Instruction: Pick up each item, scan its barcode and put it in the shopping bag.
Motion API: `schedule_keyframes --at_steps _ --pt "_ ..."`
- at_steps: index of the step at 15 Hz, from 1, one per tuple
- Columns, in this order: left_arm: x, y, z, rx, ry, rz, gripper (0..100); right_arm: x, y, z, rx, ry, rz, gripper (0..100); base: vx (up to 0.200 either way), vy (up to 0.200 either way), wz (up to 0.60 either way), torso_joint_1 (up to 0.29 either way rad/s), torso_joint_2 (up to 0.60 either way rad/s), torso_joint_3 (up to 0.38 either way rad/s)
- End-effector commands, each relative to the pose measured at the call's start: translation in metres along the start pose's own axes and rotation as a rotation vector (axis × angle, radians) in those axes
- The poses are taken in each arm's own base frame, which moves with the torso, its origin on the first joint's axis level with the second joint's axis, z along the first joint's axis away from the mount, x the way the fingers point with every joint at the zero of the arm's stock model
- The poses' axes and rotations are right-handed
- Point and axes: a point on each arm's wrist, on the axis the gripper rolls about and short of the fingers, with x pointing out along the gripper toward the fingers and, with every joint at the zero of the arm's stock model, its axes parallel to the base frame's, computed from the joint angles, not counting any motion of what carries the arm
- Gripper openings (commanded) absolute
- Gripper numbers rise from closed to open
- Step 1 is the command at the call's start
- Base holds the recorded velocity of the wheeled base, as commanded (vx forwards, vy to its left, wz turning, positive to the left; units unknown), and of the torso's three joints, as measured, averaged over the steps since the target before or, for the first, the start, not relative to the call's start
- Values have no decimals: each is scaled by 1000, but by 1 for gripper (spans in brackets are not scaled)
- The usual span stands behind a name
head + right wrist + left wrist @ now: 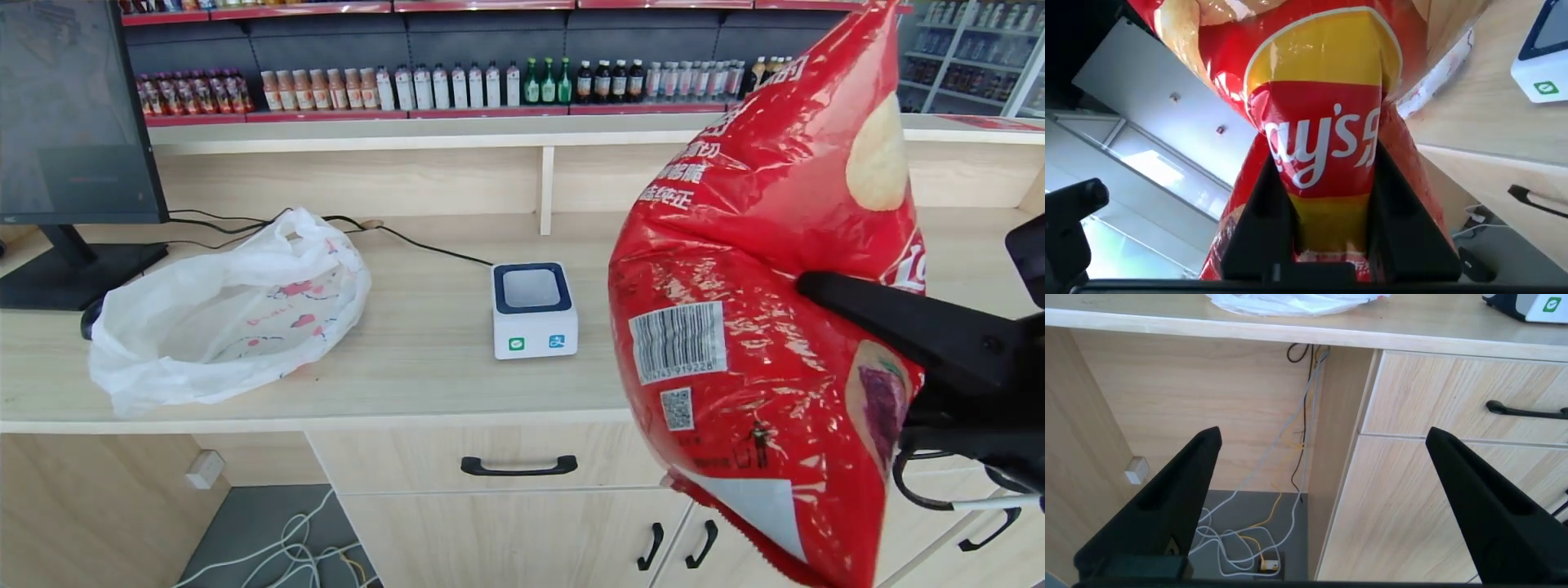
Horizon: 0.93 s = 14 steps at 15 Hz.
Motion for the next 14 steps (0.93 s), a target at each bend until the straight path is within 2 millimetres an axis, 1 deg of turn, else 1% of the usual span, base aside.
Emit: schedule_keyframes --at_steps 1,4,7,9,14 --pt "0 0 0 0 0 0 100 -1 -1 -10 23 35 22 0 0 0 0 0 0 0" --pt "0 0 0 0 0 0 100 -2 4 -12 53 23 75 0 0 0 0 0 0 0" --pt "0 0 0 0 0 0 100 -3 5 -13 64 26 83 0 0 0 0 0 0 0" --pt "0 0 0 0 0 0 100 -6 11 -14 111 17 126 0 0 0 0 0 0 0" --pt "0 0 0 0 0 0 100 -14 10 -17 125 15 134 0 0 0 0 0 0 0"
